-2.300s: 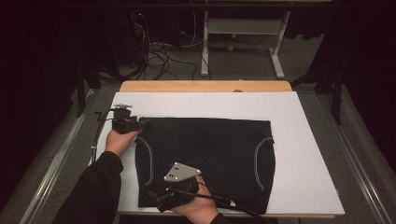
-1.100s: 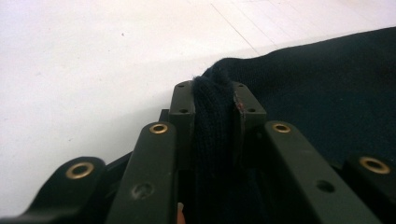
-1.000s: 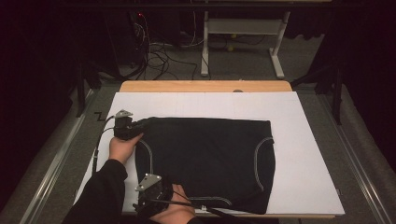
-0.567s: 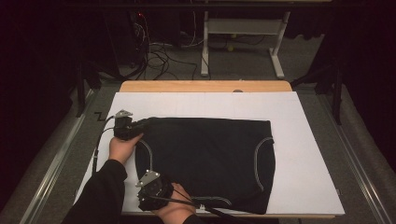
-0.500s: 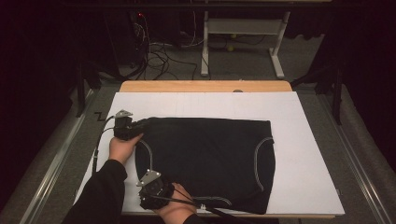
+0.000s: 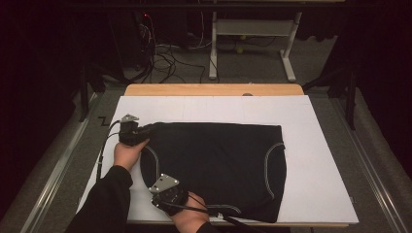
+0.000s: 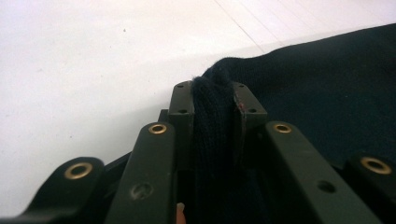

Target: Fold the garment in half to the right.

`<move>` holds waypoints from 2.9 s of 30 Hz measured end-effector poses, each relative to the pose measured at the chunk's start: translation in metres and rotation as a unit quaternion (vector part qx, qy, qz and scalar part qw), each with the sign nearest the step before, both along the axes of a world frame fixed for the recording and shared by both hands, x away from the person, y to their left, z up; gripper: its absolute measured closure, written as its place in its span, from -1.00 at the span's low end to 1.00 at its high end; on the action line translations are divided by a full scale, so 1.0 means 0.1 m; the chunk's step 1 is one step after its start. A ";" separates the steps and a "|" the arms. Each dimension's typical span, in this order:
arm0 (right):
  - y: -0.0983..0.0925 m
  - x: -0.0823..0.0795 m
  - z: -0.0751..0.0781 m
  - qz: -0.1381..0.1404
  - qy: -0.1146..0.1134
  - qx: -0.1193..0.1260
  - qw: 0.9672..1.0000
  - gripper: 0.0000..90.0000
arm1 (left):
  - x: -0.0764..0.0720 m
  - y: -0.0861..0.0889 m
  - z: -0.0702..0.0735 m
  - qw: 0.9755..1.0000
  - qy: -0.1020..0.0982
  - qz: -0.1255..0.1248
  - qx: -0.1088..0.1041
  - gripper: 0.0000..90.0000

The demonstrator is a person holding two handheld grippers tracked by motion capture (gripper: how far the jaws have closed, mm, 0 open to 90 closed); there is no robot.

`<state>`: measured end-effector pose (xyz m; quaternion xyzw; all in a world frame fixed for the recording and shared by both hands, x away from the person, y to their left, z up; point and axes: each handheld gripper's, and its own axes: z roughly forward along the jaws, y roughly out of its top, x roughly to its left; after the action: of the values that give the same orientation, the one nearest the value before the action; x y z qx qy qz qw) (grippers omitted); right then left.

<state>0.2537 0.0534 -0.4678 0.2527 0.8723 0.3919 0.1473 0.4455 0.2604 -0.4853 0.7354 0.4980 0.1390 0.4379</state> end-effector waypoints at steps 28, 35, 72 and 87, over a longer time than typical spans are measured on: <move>-0.37 -0.02 0.31 0.019 -0.044 0.086 0.995 0.66 | -0.02 -0.10 0.28 0.999 0.011 0.047 -0.014 0.64; -0.38 -0.07 0.42 0.020 -0.058 0.090 0.994 0.66 | -0.05 -0.12 0.44 0.998 0.007 0.054 0.000 0.64; 0.35 -0.15 0.52 0.088 -0.069 0.082 0.990 0.66 | -0.28 0.67 0.63 0.994 -0.020 0.104 0.002 0.64; 0.27 -0.19 0.62 0.090 -0.084 0.088 0.989 0.66 | -0.35 0.55 0.89 0.995 -0.021 0.097 0.003 0.64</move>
<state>0.2347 0.0804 -0.4061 0.1516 0.8381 0.4984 0.1615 0.4107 0.3153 -0.3967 0.6821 0.5572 0.1979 0.4303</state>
